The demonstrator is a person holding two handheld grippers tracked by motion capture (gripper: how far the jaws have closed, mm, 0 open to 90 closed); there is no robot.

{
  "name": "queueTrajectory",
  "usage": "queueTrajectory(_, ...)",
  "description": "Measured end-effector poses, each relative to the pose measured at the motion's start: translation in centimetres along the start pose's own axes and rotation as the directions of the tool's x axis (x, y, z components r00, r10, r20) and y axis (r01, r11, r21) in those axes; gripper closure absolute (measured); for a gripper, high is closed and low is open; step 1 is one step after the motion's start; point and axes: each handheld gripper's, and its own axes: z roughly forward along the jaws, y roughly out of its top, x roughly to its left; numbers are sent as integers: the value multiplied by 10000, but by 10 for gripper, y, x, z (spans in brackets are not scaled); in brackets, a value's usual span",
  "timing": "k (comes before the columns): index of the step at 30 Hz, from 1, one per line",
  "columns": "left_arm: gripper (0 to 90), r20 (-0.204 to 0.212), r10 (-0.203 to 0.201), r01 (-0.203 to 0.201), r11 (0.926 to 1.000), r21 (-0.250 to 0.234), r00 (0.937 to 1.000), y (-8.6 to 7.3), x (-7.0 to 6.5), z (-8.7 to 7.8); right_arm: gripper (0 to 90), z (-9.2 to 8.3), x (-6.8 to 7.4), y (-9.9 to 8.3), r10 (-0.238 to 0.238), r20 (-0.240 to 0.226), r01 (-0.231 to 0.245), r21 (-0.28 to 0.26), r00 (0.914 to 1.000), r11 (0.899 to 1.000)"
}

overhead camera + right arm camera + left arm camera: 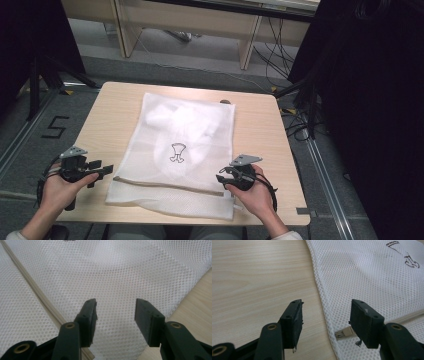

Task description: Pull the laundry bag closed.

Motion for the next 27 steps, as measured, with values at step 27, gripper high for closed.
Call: queueTrajectory(27,430,-32,-110,110,9999,-26,9999,2,-1,3,638,19,46,28,-1171,-1180,1108,-590,9861,9921)
